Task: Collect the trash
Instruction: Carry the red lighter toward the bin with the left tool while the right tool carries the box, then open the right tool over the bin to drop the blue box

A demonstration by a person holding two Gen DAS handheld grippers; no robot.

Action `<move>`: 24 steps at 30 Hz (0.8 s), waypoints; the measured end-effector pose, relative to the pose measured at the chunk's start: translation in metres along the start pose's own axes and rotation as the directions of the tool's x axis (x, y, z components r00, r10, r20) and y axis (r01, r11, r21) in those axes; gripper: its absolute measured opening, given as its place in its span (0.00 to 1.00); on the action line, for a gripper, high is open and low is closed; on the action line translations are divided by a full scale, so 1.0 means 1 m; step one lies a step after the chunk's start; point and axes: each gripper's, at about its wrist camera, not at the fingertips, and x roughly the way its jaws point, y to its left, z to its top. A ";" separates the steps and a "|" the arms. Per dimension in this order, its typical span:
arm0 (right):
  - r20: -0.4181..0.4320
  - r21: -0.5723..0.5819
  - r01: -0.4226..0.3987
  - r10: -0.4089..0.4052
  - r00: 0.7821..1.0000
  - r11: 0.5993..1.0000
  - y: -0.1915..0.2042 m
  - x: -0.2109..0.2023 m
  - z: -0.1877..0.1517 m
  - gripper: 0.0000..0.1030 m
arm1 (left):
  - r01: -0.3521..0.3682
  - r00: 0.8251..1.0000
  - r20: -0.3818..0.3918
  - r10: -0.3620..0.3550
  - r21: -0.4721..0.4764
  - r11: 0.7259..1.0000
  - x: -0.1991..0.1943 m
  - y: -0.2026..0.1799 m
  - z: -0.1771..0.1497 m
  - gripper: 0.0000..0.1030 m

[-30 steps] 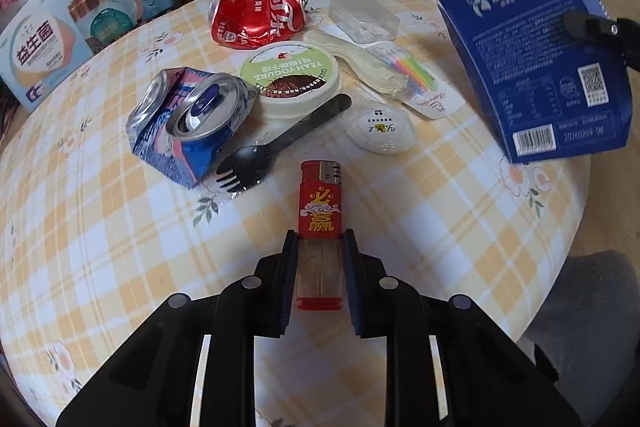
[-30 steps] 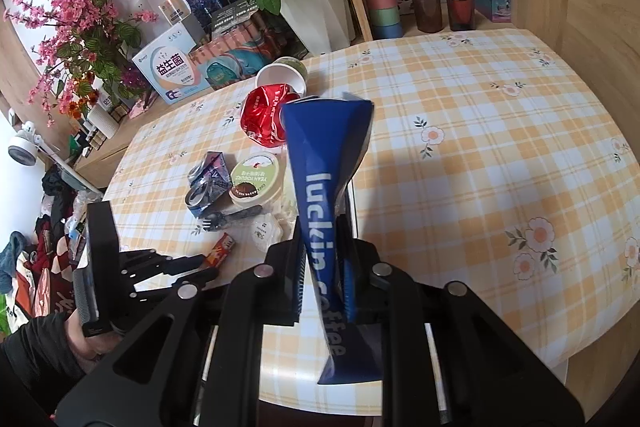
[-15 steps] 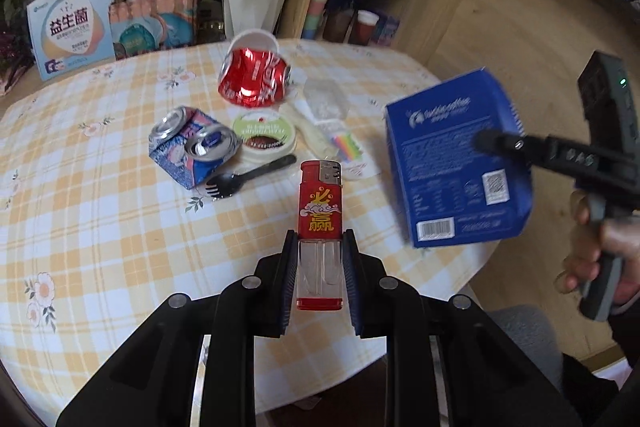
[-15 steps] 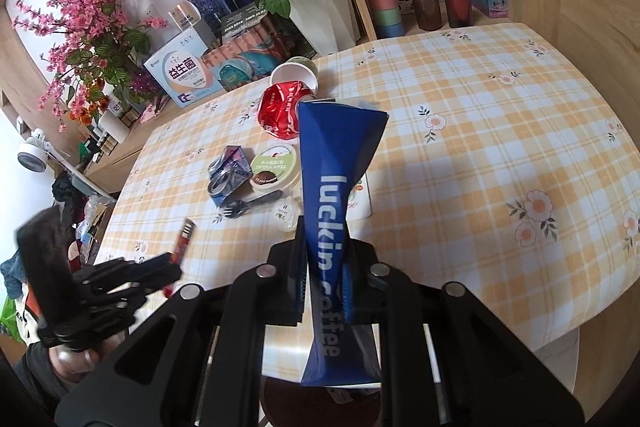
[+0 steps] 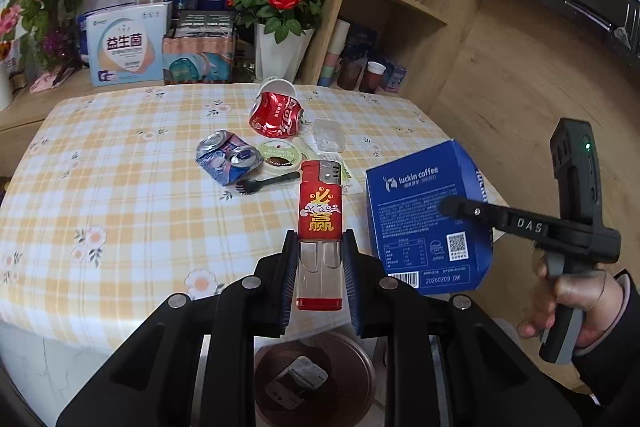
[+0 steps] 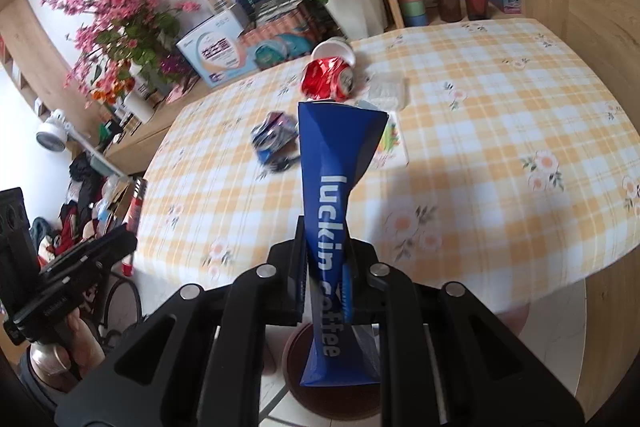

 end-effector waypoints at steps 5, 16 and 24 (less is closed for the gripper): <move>-0.034 -0.009 -0.019 0.019 0.999 1.000 0.015 -0.007 -0.029 0.16 | -0.033 0.999 0.024 0.033 -0.014 0.999 -0.032 0.002 -0.014 0.21; -0.218 -0.084 -0.011 -0.008 0.976 0.996 0.043 0.014 -0.104 0.16 | -0.040 0.997 0.064 0.042 -0.030 0.999 -0.070 -0.002 -0.048 0.21; -0.352 -0.052 0.000 -0.019 0.936 0.999 0.036 0.056 -0.135 0.16 | -0.038 0.999 0.029 0.040 -0.072 0.997 -0.055 0.013 -0.059 0.21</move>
